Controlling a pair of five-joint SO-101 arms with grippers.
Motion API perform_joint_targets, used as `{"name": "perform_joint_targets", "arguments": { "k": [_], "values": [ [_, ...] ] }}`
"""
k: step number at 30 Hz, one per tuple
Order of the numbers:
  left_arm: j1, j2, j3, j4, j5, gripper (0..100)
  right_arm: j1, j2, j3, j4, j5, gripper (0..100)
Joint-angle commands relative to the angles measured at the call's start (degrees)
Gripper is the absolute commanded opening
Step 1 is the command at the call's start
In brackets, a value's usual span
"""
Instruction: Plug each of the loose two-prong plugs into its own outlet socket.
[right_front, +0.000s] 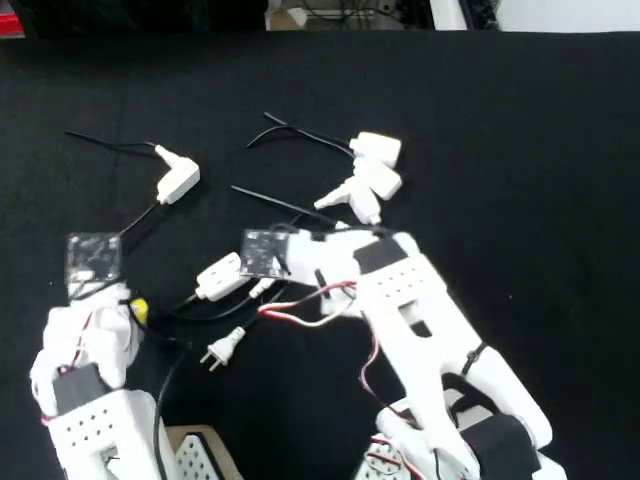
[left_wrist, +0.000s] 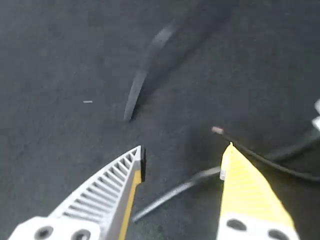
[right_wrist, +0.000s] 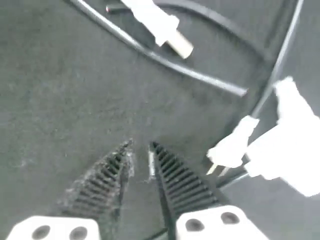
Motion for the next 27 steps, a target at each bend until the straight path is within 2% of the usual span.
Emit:
{"name": "perform_joint_targets", "arguments": {
  "k": [1,4,12,17,27],
  "values": [
    [-0.8,-7.9,2.1,3.5,1.1,26,-3.6,-0.3,-7.8,6.8,6.7,17.5],
    [-0.5,-13.4,2.9,6.5,1.1,26,-6.2,3.2,-12.4,9.6,7.2,23.5],
    [-0.3,-13.7,4.3,7.6,-1.8,26,-10.9,15.6,-18.2,5.0,9.6,23.9],
    [-0.6,-13.7,6.6,3.9,-2.5,26,-11.4,19.6,-18.6,0.9,10.7,23.7],
    [-0.2,-13.7,6.5,4.9,-2.5,26,-11.4,26.1,-20.2,-4.6,10.7,23.7]
  ]
}}
